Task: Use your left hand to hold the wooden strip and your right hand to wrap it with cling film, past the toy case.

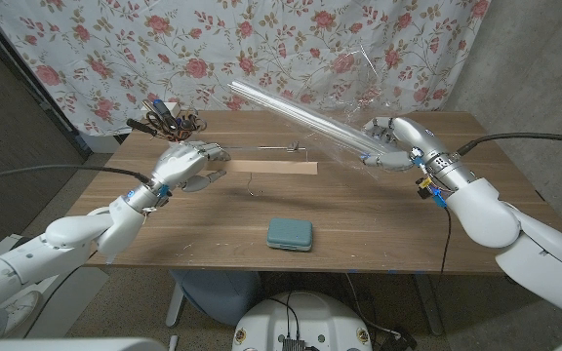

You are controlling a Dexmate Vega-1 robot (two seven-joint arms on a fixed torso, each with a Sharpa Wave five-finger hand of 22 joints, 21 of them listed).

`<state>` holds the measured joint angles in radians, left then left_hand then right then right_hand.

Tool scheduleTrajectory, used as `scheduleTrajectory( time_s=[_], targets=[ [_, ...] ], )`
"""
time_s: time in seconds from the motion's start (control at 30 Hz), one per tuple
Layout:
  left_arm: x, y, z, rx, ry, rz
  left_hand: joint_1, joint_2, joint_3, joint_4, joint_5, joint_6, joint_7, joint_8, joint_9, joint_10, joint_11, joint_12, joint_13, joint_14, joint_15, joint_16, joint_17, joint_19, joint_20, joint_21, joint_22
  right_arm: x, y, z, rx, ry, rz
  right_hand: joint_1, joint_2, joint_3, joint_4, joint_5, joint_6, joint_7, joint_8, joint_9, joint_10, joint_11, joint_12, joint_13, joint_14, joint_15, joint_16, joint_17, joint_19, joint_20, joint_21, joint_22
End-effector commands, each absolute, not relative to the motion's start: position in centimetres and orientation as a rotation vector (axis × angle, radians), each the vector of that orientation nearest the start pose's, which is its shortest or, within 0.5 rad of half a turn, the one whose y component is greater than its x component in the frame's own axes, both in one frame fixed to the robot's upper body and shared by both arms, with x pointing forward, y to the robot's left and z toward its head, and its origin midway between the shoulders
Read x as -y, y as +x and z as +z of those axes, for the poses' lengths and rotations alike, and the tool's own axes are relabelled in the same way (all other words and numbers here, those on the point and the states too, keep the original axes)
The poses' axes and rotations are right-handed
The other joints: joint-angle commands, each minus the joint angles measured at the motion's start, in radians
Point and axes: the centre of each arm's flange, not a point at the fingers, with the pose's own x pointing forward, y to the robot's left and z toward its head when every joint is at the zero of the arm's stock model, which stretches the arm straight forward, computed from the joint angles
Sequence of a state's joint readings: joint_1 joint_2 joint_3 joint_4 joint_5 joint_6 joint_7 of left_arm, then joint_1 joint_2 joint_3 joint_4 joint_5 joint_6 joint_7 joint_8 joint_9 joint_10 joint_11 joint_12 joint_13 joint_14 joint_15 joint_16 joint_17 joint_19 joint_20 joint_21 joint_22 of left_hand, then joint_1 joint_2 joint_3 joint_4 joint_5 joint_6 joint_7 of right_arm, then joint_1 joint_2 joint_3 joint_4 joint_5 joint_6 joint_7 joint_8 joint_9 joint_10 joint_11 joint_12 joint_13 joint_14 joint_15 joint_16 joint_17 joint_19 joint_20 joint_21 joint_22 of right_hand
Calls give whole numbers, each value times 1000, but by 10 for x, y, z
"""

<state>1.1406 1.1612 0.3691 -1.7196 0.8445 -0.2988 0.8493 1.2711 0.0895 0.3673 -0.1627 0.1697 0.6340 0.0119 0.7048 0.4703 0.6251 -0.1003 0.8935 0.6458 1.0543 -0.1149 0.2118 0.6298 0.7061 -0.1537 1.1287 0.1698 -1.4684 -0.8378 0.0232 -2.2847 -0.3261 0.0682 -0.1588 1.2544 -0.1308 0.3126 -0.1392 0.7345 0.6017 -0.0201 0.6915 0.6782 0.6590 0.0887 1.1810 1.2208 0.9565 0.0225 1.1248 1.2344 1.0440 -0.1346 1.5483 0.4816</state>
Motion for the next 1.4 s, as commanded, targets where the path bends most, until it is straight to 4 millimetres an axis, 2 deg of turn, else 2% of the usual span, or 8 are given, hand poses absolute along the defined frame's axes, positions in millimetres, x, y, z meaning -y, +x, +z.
scheduleTrajectory(
  time_s=[0.03, 0.57, 1.13, 1.4],
  targets=[
    [-317, 498, -26, 1352, 1616, 139, 17, 26, 69, 0, 6, 73, -73, 87, 1, 45, -54, 25, 3, 108, -112, 4, 3, -7, 0, 5, 6, 234, 410, 23, 997, -1070, 66, 158, 172, 111, -14, -4, 2, -8, 6, 3, 254, -249, 401, 27, 217, -235, 318, 2, 24, -81, 5, 1],
    [-301, 506, -28, 1368, 1633, 48, 17, 28, 68, 1, 5, 70, -72, 89, -2, 42, -54, 30, -1, 105, -111, 4, 2, -10, 0, 6, 6, 227, 398, 42, 1032, -1117, 65, 156, 174, 111, -14, -16, 1, -8, 7, 1, 254, -250, 401, 27, 213, -235, 324, 2, 20, -81, 5, -5],
    [-288, 517, -30, 1354, 1622, -46, 18, 26, 69, 0, 5, 67, -71, 94, -5, 42, -55, 33, -4, 106, -110, 6, 3, -12, 2, 10, 6, 223, 385, 53, 1061, -1133, 54, 154, 176, 111, -15, -26, -2, -8, 9, 3, 254, -249, 401, 27, 211, -235, 330, 2, 21, -81, 7, -8],
    [-286, 525, -33, 1336, 1606, -64, 18, 24, 70, -1, 5, 70, -72, 97, -8, 47, -55, 33, -10, 107, -111, 6, 2, -13, 2, 11, 6, 223, 382, 51, 1062, -1118, 59, 153, 176, 110, -15, -28, -2, -11, 11, 4, 254, -249, 401, 27, 210, -235, 331, 2, 21, -81, 7, -10]
  ],
)
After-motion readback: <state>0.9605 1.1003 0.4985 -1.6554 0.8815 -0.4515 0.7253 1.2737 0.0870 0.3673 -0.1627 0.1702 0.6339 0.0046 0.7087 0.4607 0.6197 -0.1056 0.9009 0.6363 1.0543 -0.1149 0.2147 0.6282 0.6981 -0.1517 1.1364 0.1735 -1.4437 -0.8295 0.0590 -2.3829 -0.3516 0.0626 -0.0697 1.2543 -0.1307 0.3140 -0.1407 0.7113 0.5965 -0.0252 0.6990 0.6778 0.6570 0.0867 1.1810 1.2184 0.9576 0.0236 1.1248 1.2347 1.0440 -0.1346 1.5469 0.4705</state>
